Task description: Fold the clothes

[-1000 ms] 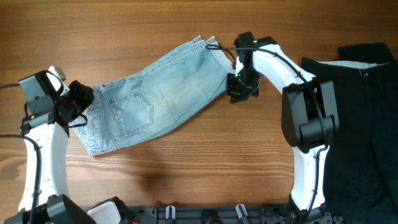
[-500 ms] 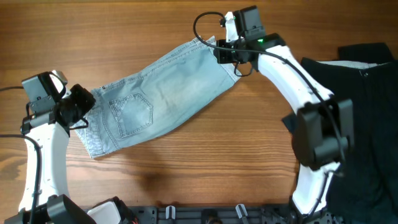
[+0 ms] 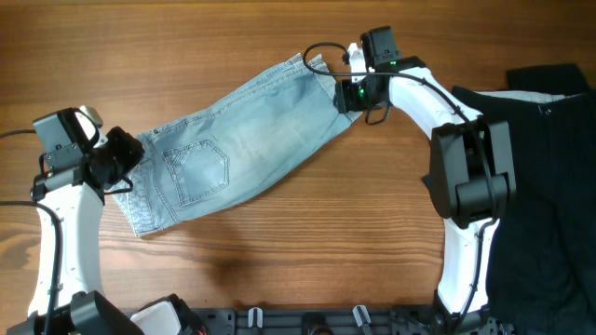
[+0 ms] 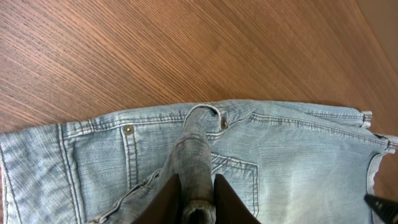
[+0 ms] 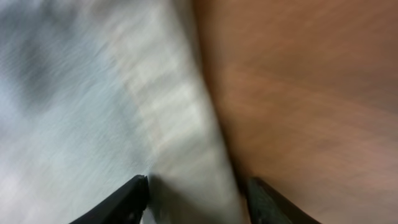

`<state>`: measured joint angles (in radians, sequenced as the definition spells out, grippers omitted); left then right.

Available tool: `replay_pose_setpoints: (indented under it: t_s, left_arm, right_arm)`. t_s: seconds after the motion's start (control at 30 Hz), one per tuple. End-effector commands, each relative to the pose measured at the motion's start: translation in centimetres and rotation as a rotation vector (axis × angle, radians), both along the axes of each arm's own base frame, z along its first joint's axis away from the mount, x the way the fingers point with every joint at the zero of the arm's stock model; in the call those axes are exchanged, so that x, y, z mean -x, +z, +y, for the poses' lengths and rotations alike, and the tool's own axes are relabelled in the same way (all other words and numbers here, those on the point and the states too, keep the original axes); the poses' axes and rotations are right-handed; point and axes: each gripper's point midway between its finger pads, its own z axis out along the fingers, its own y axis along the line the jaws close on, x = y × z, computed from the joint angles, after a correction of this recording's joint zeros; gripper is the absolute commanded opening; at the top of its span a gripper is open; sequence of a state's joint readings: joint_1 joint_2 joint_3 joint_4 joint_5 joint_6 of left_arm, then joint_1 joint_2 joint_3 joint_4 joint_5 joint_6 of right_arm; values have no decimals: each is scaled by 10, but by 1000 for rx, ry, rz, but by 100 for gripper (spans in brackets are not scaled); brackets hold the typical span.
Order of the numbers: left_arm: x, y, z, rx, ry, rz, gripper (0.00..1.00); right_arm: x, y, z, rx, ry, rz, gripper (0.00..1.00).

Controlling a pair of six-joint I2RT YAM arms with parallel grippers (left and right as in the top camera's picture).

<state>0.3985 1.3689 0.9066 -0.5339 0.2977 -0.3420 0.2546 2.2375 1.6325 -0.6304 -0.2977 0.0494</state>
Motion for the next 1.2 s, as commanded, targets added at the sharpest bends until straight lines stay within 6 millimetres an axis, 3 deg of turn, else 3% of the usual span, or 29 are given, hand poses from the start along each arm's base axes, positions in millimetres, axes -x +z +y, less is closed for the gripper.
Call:
replay_pose_setpoints:
  t_s: [0.0,0.07,0.13,0.2,0.23,0.3,0.4,0.47,0.57,0.7,0.8,0.87,1.03,1.1,1.17]
  left_arm:
    - [-10,16,-1,-21,-32,-62,19]
    - [-13,18,1,-29,-34,-78,20]
    - [-15,20,1,-35,-34,-89,21]
    - [-16,21,2,-38,-34,-96,21]
    - [-17,22,2,-39,-34,-100,21]
    - [-18,22,3,-41,-34,-104,22]
    - [-18,22,3,-43,-37,-104,23]
    - [-18,22,2,-51,-47,-104,23]
    - [-16,21,2,-51,-52,-95,23]
    - [-9,14,-1,-36,-56,-56,24]
    - [-3,10,-4,-38,-74,-29,29]
    - [4,4,-6,-26,-75,6,38]
    - [42,-24,-12,24,-40,211,55]
    - [69,-42,0,-30,35,354,58]
    - [81,-50,10,-56,93,419,62]
  right_arm:
    - [46,-7,34,-130,167,142,42]
    - [72,-13,27,-75,163,250,23]
    - [106,-20,1,65,41,430,13]
    - [129,-23,-40,293,-137,544,13]
    - [137,-21,-62,419,-217,569,20]
    - [142,-17,-82,531,-270,571,31]
    - [127,-17,-78,470,-232,517,37]
    - [112,-11,-64,348,-161,458,38]
    - [79,20,-39,110,-41,300,40]
    - [45,78,-55,-84,-133,147,57]
    - [28,90,-61,-191,-171,102,60]
    - [19,93,-51,-239,-122,57,59]
    - [27,84,-22,-217,-13,52,58]
    - [39,79,-12,-207,10,94,46]
    - [49,74,-5,-197,38,128,43]
